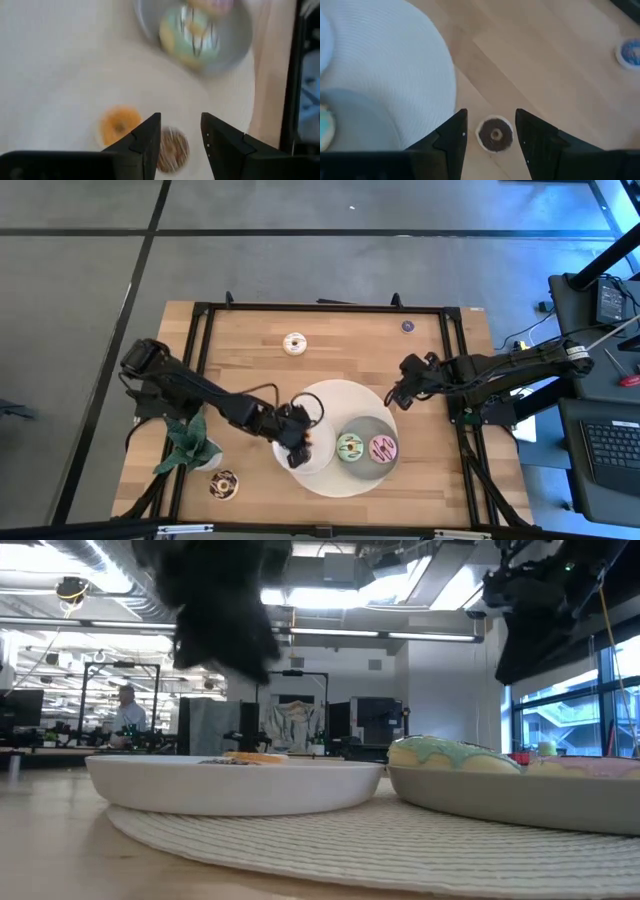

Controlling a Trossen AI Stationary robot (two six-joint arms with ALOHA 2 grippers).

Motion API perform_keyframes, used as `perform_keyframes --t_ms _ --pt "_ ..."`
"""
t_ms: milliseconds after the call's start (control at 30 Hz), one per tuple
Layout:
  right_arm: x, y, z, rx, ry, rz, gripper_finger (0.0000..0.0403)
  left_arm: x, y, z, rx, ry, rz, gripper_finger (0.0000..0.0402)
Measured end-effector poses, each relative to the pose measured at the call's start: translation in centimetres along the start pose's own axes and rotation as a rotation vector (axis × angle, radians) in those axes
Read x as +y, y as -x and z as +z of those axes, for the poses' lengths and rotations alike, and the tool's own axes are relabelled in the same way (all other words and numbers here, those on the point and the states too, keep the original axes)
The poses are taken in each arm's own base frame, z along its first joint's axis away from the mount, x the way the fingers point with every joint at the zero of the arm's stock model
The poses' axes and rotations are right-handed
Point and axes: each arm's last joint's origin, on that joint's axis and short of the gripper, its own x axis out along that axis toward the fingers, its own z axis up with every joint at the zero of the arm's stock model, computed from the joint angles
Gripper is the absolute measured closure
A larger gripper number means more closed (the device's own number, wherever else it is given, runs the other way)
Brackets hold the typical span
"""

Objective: Pick & Place donuts
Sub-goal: Put the large white donut on the gray plate

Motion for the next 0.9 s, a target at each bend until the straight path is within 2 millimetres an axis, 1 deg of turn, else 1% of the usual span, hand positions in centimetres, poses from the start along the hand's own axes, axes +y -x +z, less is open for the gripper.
perform_keyframes --t_ms 133,267,333,433,533,633,700,767,833,900 --pt "-0.1 0.0 -0.1 0.006 -0.047 -0.008 0.0234 0.1 3.3 2.3 -0.238 -0.049 0.064 0.0266" --pt "0.4 0.0 0.4 -0.037 -0.093 0.036 0.0234 0.2 6.3 4.1 -0.462 -0.077 0.145 0.0269" --pt "0.6 0.0 0.7 -0.065 -0.112 0.065 0.0234 0.3 7.6 4.9 -0.553 -0.091 0.179 0.0269" --pt "1.0 0.1 1.1 -0.103 -0.115 0.1 0.0234 0.4 8.9 5.6 -0.634 -0.125 0.227 0.0267" --pt "1.2 0.2 1.6 -0.162 -0.081 0.109 0.0234 0.6 9.5 6.0 -0.651 -0.16 0.24 0.0265" --pt "1.5 0.3 2.1 -0.231 -0.015 0.11 0.0234 0.6 9.5 5.9 -0.613 -0.196 0.206 0.0265" --pt "1.7 0.4 2.4 -0.27 0.035 0.12 0.0234 0.5 9.6 5.6 -0.536 -0.308 0.136 0.0267" --pt "1.9 0.6 2.8 -0.307 0.085 0.132 0.0234 0.3 9.6 5.2 -0.452 -0.391 0.028 0.0269" --pt "2.0 0.6 3.0 -0.334 0.114 0.14 0.0234 0.1 9.5 4.9 -0.394 -0.415 -0.063 0.027" --pt "2.0 0.6 3.4 -0.357 0.109 0.147 0.0234 0.0 9.5 4.9 -0.379 -0.41 -0.1 0.0269"
